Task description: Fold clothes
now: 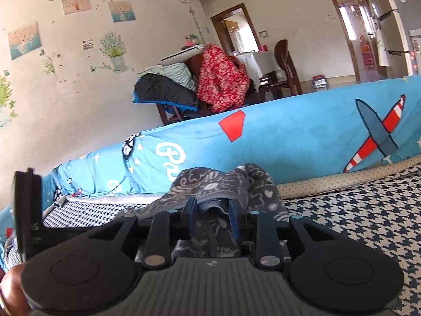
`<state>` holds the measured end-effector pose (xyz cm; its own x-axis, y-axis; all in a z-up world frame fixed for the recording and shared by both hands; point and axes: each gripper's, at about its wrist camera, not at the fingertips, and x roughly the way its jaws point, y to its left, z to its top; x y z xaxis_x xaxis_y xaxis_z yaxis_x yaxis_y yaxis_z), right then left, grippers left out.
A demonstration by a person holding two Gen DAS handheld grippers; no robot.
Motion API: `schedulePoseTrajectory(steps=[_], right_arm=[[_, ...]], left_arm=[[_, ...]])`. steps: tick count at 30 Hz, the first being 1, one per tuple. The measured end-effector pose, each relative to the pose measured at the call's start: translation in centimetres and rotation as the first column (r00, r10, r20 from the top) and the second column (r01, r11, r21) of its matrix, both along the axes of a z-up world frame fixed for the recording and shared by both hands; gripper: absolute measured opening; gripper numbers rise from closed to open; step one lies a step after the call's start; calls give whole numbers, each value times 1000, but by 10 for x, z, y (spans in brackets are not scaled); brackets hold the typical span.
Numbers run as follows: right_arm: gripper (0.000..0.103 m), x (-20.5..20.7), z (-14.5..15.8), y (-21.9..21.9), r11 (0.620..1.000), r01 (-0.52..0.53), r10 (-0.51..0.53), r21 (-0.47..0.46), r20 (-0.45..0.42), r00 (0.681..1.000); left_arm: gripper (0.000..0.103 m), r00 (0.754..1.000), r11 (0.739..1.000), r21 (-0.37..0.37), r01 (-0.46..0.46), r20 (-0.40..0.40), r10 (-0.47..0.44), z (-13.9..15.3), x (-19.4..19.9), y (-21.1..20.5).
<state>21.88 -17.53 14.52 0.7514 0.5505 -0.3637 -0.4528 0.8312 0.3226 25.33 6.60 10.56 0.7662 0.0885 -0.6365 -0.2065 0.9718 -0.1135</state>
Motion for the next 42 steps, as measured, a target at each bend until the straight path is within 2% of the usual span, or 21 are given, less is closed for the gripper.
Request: schedulePoseTrajectory(steps=[2,7,11,14,16,19,22,23,25,29,31,36,38,40,42], right_arm=[[26,-5,0,5,997,-71,71,5,5,997],[26,-13,-4,21,971,-241,241,-6,6,971],[26,-13,-17,41,942,-331,330,-60,-32,943],[26,-7,-31,56,941,-299,294,-158,-55,954],[26,0,-37,59,948,-256,249,-189,-60,967],[25,15,-43,56,963,-132,127,-233,-34,991],[18,33,-48,45,979,-27,15,-204,-59,998],[14,39,-49,39,985,9,-24,-174,-86,996],[12,48,-51,27,992,54,-69,-116,-136,988],[12,49,-48,19,991,86,-102,-104,-155,983],[12,48,-46,18,990,92,-107,-106,-154,982],[13,41,-34,19,987,111,-122,-113,-97,988],[13,37,-31,19,987,106,-117,-121,-87,989],[19,32,-27,18,991,89,-98,-105,-92,991],[19,27,-22,20,995,44,-51,-90,-82,995]], left_arm=[[103,1000,999,-9,-31,4,31,0,6,7],[103,994,990,-88,-107,9,108,2,23,31],[103,986,971,-172,-166,3,169,0,33,50],[103,983,956,-229,-182,-12,184,-1,36,57],[103,983,944,-274,-183,-21,185,0,38,60],[103,985,934,-315,-168,-17,171,5,35,62],[103,994,930,-351,-108,-22,107,10,31,57],[103,997,933,-350,-81,-20,78,12,29,53],[103,1000,941,-338,-24,-13,21,16,25,45],[103,999,957,-288,35,26,-29,25,12,34],[103,999,957,-288,40,38,-30,28,6,33],[103,994,943,-333,26,112,13,38,-12,45],[103,992,943,-332,11,119,31,40,-15,49],[103,993,949,-316,-19,105,55,39,-16,51],[103,991,947,-317,-40,105,77,38,-17,55]])
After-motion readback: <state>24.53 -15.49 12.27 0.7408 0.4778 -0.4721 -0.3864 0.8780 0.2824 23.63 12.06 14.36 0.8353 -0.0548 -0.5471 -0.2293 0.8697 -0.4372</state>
